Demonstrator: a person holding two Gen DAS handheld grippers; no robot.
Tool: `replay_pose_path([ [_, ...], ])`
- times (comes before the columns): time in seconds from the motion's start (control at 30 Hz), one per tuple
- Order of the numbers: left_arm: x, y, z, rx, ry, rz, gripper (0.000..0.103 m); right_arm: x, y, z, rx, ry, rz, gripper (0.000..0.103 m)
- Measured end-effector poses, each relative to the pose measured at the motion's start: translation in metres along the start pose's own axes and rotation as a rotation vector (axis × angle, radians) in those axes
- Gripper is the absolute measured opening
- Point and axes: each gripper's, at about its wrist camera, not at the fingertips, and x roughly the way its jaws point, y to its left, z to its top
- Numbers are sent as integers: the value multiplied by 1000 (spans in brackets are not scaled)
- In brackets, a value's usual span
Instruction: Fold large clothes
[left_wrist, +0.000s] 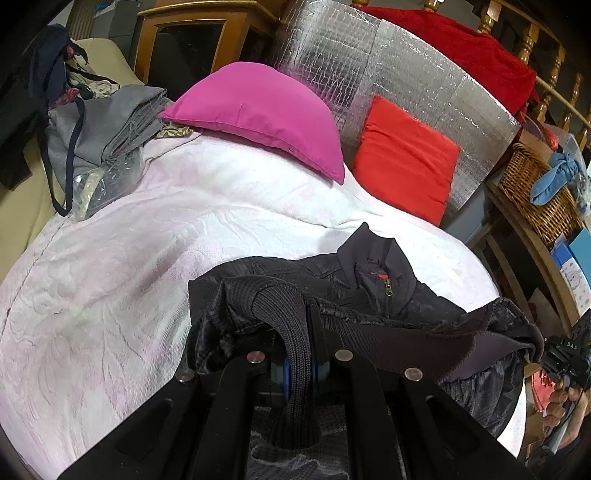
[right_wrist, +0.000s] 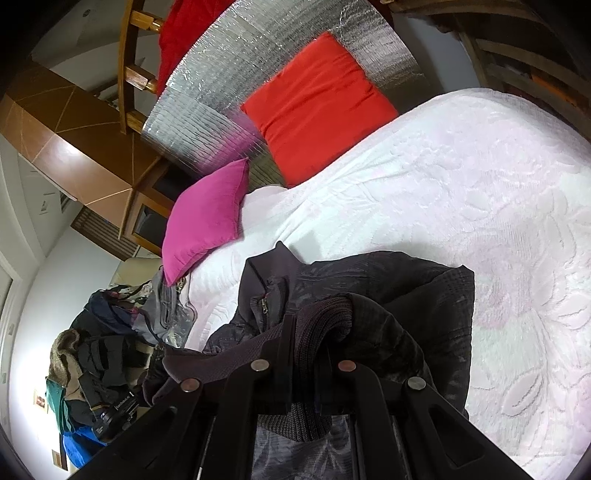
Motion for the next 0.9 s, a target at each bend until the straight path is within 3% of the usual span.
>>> replay_pose_path([
  [0.9, 11, -10, 4, 63, 1, 22, 8, 5, -6, 2, 0, 6, -29, 7],
])
